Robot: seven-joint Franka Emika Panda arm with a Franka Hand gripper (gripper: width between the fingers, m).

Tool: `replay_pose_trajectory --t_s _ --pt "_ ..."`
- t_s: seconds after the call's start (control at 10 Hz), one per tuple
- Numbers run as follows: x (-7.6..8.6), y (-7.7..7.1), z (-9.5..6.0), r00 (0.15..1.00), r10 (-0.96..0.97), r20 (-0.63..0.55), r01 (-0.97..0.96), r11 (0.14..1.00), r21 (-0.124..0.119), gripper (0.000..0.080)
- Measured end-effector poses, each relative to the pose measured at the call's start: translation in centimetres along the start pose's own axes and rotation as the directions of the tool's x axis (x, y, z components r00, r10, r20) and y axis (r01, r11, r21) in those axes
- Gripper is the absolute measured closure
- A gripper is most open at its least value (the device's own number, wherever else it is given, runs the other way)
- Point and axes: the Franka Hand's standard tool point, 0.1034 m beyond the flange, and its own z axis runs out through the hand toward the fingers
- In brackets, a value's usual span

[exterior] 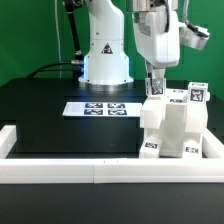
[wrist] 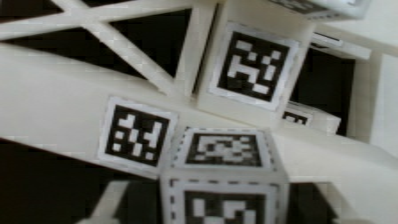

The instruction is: Assemble chair

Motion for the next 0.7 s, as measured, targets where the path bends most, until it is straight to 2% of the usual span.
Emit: replay_pose_trajectory --t_s 0.2,0.3,0.4,0.7 --pt "-0.15 -0.01 -0.01 0.996 -0.093 0.0 0.093 0.996 0.0 0.0228" --pt "-0.17 -0.01 0.0 0.978 -0.207 -0.001 0.207 0.978 0.0 0.0228" --pt "-0.15 -0.03 0.02 0.956 -0.292 -0.003 0.292 0.956 0.003 0.0166" --pt "-0.12 -0.17 -0.04 0.845 -0.534 -0.009 0.534 0.845 0.007 0.0151"
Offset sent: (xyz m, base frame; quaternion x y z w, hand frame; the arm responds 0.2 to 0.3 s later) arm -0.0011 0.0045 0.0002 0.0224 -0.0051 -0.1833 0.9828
